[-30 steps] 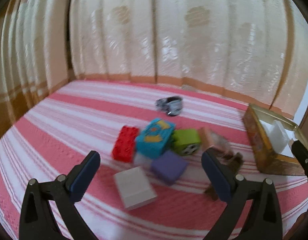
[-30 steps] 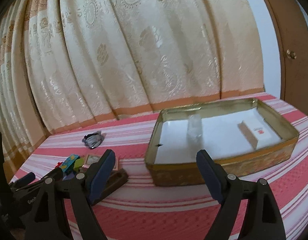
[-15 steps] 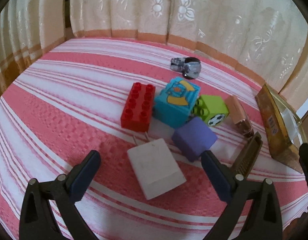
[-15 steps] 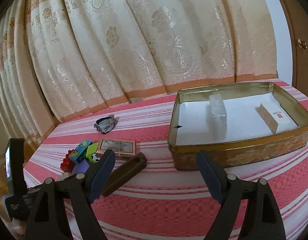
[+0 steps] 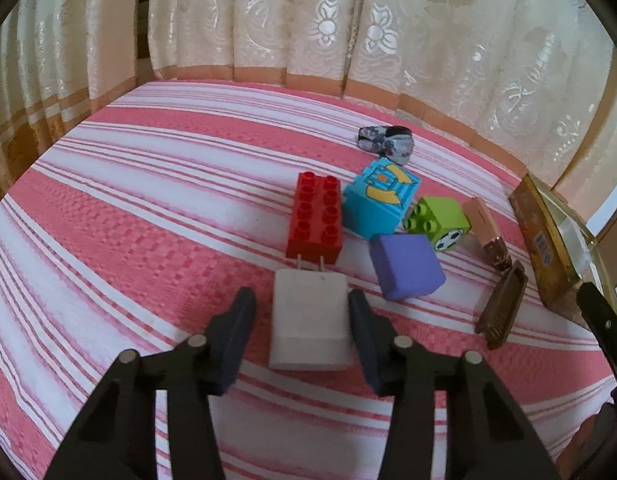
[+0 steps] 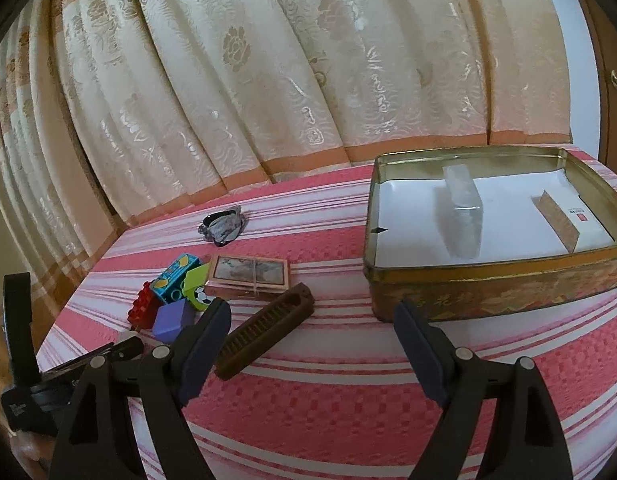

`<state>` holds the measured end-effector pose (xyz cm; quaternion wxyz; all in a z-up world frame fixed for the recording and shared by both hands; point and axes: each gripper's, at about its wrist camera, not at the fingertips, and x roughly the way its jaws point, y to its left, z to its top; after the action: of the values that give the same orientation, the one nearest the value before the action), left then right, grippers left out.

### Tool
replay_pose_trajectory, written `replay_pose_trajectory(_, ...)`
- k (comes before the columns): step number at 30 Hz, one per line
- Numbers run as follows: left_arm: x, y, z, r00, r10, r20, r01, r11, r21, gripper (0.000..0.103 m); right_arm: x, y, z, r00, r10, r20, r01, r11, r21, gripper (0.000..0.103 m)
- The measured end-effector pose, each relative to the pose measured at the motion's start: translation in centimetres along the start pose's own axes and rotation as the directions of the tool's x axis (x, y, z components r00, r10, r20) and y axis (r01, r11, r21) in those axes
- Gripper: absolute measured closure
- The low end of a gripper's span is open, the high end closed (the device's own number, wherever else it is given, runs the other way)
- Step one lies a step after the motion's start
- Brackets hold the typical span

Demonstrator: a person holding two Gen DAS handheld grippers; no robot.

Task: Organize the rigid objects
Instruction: 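Grasp the white charger plug with the left gripper while the right gripper grasps the brown comb, then carry the plug and comb into the tin tray and release both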

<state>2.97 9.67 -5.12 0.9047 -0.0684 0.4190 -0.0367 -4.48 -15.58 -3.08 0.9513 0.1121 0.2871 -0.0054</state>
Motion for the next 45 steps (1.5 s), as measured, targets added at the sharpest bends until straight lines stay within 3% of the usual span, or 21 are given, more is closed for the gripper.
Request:
replay_pose_trajectory(5,0.1,-0.5,0.0,1.000,0.023,-0.008,-0.023,0.998,0.051,0.054,0.4,0.3,-0.2,1.000,0.004,-0.022,-0.004,1.000,-0.004,0.018)
replay_pose_trajectory(8,0.0,-0.1,0.0,1.000,0.016,-0.004,-0.016,0.999,0.038,0.058,0.8,0.4,-0.4,0.998,0.017,-0.054,-0.017,1.000,0.002,0.018)
replay_pose_trajectory(9,0.0,-0.1,0.0,1.000,0.012,-0.002,-0.012,0.999,0.034,0.066,1.0,0.6,-0.5,0.997,0.024,-0.069,-0.024,1.000,0.001,0.018)
replay_pose_trajectory(16,-0.2,1.0,0.0,0.999,-0.046,0.010,0.046,0.999,-0.021,0.066,2.6,2.3,-1.2,0.990,0.029,-0.141,-0.030,1.000,-0.001,0.018)
replay_pose_trajectory(19,-0.4,1.4,-0.1,1.000,-0.008,0.024,0.009,0.999,-0.052,0.066,3.9,3.3,-1.3,0.985,0.006,-0.172,-0.006,1.000,0.002,0.018)
replay_pose_trajectory(23,-0.7,3.0,-0.2,0.999,-0.015,0.042,0.021,0.991,-0.133,0.066,6.1,4.8,-1.4,0.968,-0.055,-0.243,0.048,0.998,-0.034,0.018)
replay_pose_trajectory(27,-0.8,3.4,-0.3,0.999,-0.008,0.050,0.016,0.987,-0.160,0.066,7.3,6.1,-1.0,0.966,-0.095,-0.241,0.081,0.994,-0.069,0.018)
replay_pose_trajectory(30,-1.0,3.1,-0.3,0.998,0.004,0.058,0.005,0.989,-0.147,0.066,7.9,7.0,-1.1,0.956,-0.140,-0.258,0.110,0.986,-0.129,0.029)
replay_pose_trajectory(32,-1.0,3.1,-0.3,0.998,0.011,0.058,-0.002,0.989,-0.147,0.066,7.9,7.3,-1.1,0.955,-0.146,-0.258,0.104,0.980,-0.170,0.049)
replay_pose_trajectory(37,-0.9,3.5,-0.4,0.999,0.013,0.049,-0.005,0.987,-0.160,0.066,7.7,7.0,-1.1,0.957,-0.117,-0.266,0.051,0.968,-0.244,0.076)
replay_pose_trajectory(42,-1.1,3.1,-0.4,0.998,0.037,0.056,-0.029,0.989,-0.145,0.066,6.9,3.8,-0.7,0.957,0.051,-0.287,-0.094,0.986,-0.139,0.076)
replay_pose_trajectory(45,-1.4,2.9,-0.5,0.996,0.058,0.068,-0.048,0.989,-0.141,0.066,5.9,2.6,-0.4,0.958,0.140,-0.252,-0.165,0.983,-0.084,0.076)
